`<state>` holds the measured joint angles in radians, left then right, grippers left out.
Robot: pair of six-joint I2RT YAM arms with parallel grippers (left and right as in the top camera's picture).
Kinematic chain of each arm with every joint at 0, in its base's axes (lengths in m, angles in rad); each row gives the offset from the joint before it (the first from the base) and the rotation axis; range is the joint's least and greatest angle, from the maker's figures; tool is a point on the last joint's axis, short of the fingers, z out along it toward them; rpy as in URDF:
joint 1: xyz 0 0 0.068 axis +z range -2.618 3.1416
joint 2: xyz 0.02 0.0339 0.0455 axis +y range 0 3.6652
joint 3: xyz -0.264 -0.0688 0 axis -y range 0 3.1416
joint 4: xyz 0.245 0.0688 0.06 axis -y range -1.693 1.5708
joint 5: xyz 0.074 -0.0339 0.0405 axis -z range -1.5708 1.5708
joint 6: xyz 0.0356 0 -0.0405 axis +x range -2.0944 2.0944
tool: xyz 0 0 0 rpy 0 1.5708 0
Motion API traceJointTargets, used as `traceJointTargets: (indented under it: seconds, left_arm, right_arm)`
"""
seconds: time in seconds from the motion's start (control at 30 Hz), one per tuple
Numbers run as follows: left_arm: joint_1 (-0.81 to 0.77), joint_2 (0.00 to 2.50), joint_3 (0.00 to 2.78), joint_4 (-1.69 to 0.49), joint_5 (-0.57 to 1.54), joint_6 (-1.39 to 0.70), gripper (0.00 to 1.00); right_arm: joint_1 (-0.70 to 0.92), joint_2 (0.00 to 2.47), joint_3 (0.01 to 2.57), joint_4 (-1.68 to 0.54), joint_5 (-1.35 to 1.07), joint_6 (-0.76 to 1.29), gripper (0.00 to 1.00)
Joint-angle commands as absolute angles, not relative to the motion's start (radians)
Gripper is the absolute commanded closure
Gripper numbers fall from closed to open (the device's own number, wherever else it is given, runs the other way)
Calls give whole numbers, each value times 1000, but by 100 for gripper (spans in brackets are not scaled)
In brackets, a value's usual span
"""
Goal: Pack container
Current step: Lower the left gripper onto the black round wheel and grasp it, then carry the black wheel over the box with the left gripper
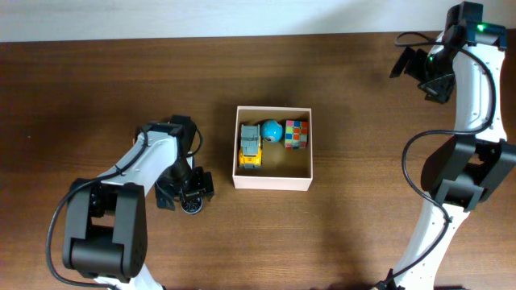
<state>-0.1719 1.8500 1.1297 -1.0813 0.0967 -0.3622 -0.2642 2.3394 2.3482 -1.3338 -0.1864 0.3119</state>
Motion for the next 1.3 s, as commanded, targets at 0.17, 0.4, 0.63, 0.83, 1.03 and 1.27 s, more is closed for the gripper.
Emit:
traceJointTargets:
  seconds: [0.17, 0.4, 0.63, 0.83, 1.03, 1.27]
  left_arm:
    - [-170, 1858, 1082, -990, 92, -366, 16]
    - [-170, 1859, 1066, -987, 93, -366, 30]
    - [-170, 1859, 1064, -1007, 93, -366, 46]
    - [-169, 1859, 1065, -995, 92, -366, 47]
    - [-169, 1859, 1112, -983, 93, -366, 47]
    - [-169, 1859, 1238, -989, 93, -366, 47]
  right_arm:
    - [-264, 2314, 2343, -1333, -199, 316, 1]
    - [-264, 2314, 2343, -1333, -199, 316, 1]
    - [-264, 2314, 2343, -1333, -199, 316, 1]
    - [-264, 2314, 2343, -1333, -199, 316, 1]
    - [-264, 2314, 2343, -1333, -199, 316, 1]
    - [-264, 2314, 2343, -1333, -199, 316, 1]
